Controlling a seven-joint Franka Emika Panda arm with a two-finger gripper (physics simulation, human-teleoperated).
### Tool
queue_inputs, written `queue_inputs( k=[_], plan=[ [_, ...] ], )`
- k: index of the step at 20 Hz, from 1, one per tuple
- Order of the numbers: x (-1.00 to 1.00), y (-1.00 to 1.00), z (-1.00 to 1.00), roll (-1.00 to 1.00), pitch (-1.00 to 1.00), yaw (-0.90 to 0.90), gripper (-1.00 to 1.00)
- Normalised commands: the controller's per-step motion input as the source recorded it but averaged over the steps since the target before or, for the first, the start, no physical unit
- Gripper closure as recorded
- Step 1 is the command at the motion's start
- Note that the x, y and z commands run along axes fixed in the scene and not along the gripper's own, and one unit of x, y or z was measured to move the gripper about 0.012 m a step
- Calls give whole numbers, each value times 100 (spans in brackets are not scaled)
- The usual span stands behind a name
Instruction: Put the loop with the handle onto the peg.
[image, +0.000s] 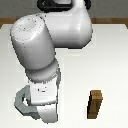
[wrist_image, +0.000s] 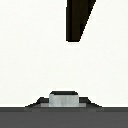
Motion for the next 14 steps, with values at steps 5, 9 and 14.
queue_inputs(
  k=[5, 9, 14],
  plan=[
    [0, 0, -20, 0, 0, 0, -100],
    [0, 0, 0, 0, 0, 0, -100],
    [0, 0, 0, 0, 0, 0, -100]
  ],
)
